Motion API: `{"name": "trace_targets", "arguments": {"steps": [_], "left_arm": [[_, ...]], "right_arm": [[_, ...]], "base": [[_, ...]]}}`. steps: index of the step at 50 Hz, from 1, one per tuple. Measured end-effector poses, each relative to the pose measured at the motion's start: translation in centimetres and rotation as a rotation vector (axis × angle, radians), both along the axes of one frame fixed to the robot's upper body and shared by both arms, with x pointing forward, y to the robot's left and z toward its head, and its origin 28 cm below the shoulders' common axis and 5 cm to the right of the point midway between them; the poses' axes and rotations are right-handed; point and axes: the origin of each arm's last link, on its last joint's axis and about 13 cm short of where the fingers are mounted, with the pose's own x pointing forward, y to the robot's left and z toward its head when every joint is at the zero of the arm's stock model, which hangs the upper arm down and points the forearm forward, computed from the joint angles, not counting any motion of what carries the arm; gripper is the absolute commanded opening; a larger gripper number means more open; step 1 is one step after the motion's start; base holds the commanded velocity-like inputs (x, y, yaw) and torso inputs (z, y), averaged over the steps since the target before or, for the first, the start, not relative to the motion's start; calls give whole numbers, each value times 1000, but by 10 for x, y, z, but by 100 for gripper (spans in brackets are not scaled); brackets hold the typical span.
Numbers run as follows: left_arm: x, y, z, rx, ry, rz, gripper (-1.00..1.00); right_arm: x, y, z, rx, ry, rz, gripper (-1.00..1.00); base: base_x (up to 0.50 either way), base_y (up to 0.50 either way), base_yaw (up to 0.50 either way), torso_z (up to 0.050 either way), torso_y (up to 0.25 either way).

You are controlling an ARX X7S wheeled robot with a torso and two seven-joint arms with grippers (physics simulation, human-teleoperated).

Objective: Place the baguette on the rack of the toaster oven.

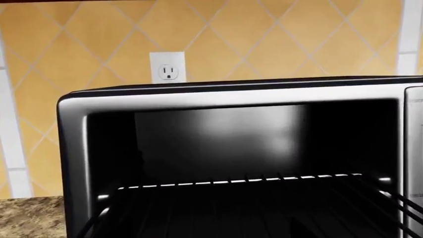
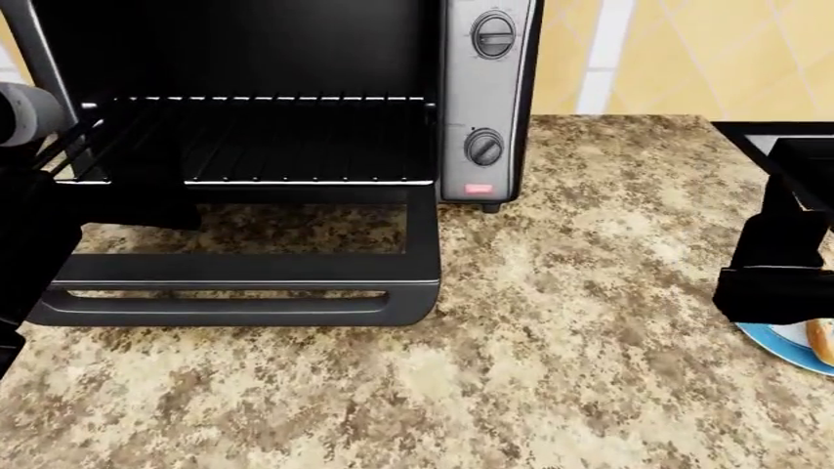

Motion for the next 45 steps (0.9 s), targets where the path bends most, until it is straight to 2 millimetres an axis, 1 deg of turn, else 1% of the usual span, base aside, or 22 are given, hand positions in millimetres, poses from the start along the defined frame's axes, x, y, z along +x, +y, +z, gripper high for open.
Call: {"name": "trace_targets", "arguments": {"steps": [21, 30, 45], "left_arm": [[0, 0, 0, -3, 1, 1, 100], [0, 0, 0, -2, 1, -1, 100], [0, 0, -2, 0, 6, -4, 100]], "right_arm": [[15, -10, -6, 175, 84, -221, 100], [19, -12, -8, 205, 150, -264, 100], [23, -18, -14, 206, 227, -322, 100]], "base": [[0, 0, 0, 0, 0], [0, 0, 0, 0, 0], [0, 0, 0, 0, 0]]}}
